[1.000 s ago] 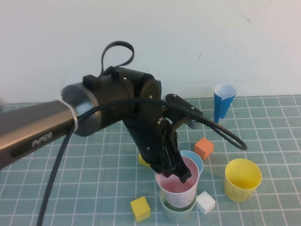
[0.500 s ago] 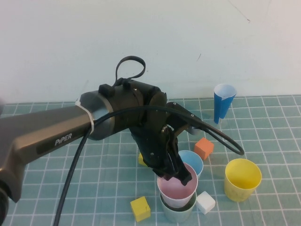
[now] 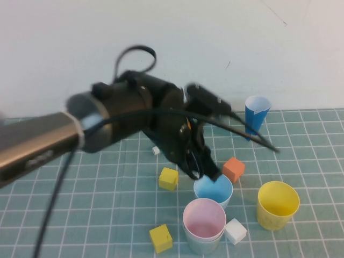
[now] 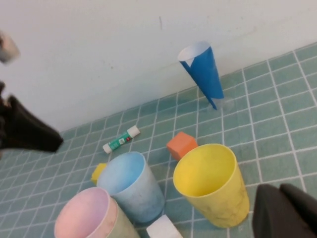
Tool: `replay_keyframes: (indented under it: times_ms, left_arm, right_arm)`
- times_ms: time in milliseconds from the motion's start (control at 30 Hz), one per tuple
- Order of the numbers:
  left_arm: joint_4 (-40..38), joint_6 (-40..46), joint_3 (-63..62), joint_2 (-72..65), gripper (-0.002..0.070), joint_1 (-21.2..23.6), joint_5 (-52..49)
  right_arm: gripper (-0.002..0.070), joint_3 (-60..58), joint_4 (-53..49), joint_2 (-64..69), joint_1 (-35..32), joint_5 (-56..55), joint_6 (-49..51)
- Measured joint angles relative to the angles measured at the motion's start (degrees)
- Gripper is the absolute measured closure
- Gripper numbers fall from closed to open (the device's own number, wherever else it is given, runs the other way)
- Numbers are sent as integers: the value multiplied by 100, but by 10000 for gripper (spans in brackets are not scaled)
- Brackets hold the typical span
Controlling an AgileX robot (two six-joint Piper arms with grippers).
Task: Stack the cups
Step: Pick up the yellow cup
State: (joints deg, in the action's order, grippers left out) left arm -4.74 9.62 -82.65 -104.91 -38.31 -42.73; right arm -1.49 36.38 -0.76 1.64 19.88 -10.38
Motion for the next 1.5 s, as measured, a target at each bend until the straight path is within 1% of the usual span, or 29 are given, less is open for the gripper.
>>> replay_keyframes:
  times_ms: [33, 67, 133, 233, 367, 500, 567, 733, 833, 900, 1000, 1067, 1100, 1233, 1367, 1500]
  left_arm:
    - [60, -49, 0, 195, 536, 0, 90]
    - [140, -129, 0, 404, 586, 0, 217]
    - [191, -186, 0, 827, 634, 0, 387]
    - [234, -246, 245, 1413, 662, 0, 652]
    - [243, -271, 1054, 2152, 671, 0, 945]
    - [247, -439, 2072, 2825, 673, 0, 1524]
    - [256, -636, 2622, 3169, 673, 0, 1776]
    - [256, -1450, 3660, 4007, 673, 0, 1907]
    - [256, -1616, 4151, 4554, 674, 0, 1929]
    - [256, -1640, 4409, 4850, 674, 0, 1929]
    - [256, -1689, 4709, 5221, 675, 0, 1955]
    - [256, -1692, 4802, 5383, 675, 0, 1968]
    - [271, -1702, 4841, 5426, 675, 0, 1968]
    - [274, -1734, 4864, 5482, 675, 0, 1968]
    - [274, -1739, 4875, 5482, 675, 0, 1941]
    - [274, -1747, 4884, 5482, 675, 0, 1846]
  right_arm:
    - [679, 40, 65, 0, 0, 64, -146]
    - [679, 129, 114, 0, 0, 157, -315]
    - [679, 384, 116, 0, 0, 258, -570]
    - [679, 947, -70, 391, 0, 399, -765]
    - [679, 1802, -857, 1439, 0, 751, -947]
    - [679, 2752, -1315, 2764, 0, 1264, -1718]
    - [679, 3187, -1380, 3358, 0, 1618, -2098]
    - [679, 4336, -1329, 4892, 0, 2924, -2733]
    - [679, 4962, -991, 5722, 49, 3704, -3136]
    - [679, 5298, -839, 6227, 219, 4030, -3278]
    - [679, 5933, -841, 7046, 783, 4592, -3304]
    - [679, 6304, -1079, 7484, 1157, 4827, -3169]
    - [679, 6586, -1425, 7804, 1427, 4924, -2998]
    - [679, 7381, -2313, 8743, 2059, 4990, -2475]
    - [679, 7911, -2640, 9417, 2249, 4990, -2179]
    - [676, 8051, -2700, 9792, 2261, 4939, -1904]
